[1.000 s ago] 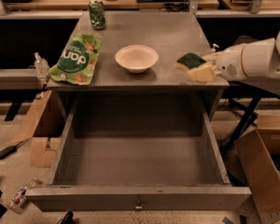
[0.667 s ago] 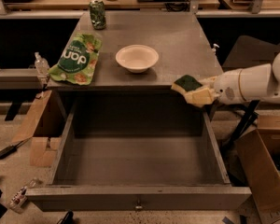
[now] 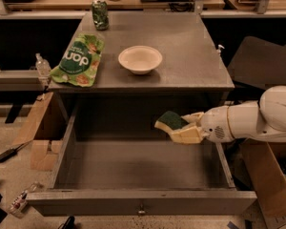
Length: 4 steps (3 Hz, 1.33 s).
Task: Place sponge into top drawer
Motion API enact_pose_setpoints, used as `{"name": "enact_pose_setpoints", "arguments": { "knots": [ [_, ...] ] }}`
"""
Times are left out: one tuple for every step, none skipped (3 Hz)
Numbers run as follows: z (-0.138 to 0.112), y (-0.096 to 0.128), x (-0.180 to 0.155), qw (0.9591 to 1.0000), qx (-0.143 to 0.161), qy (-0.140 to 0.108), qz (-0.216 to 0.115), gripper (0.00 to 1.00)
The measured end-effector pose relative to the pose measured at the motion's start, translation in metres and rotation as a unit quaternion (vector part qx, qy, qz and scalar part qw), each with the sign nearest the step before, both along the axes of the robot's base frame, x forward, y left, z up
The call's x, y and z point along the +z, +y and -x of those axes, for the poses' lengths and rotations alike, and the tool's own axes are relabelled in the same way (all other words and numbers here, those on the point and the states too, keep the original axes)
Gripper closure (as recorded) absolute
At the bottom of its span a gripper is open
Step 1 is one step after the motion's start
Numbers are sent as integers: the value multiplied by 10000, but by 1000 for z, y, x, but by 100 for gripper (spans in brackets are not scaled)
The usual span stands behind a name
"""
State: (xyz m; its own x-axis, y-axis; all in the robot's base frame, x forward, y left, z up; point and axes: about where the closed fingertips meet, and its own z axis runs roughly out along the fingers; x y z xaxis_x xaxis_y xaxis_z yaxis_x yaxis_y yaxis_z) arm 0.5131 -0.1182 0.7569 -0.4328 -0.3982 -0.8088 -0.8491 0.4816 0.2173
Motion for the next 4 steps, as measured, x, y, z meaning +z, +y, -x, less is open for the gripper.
{"name": "enact_pose_setpoints", "arguments": {
  "knots": [
    [0, 1, 0, 10000, 1, -4, 7, 100],
    [-16, 21, -40, 9999, 127, 16, 99, 100],
    [-43, 60, -106, 9969, 396, -400, 549, 96],
    [-53, 74, -132, 9935, 381, -576, 910, 73]
  ]
}}
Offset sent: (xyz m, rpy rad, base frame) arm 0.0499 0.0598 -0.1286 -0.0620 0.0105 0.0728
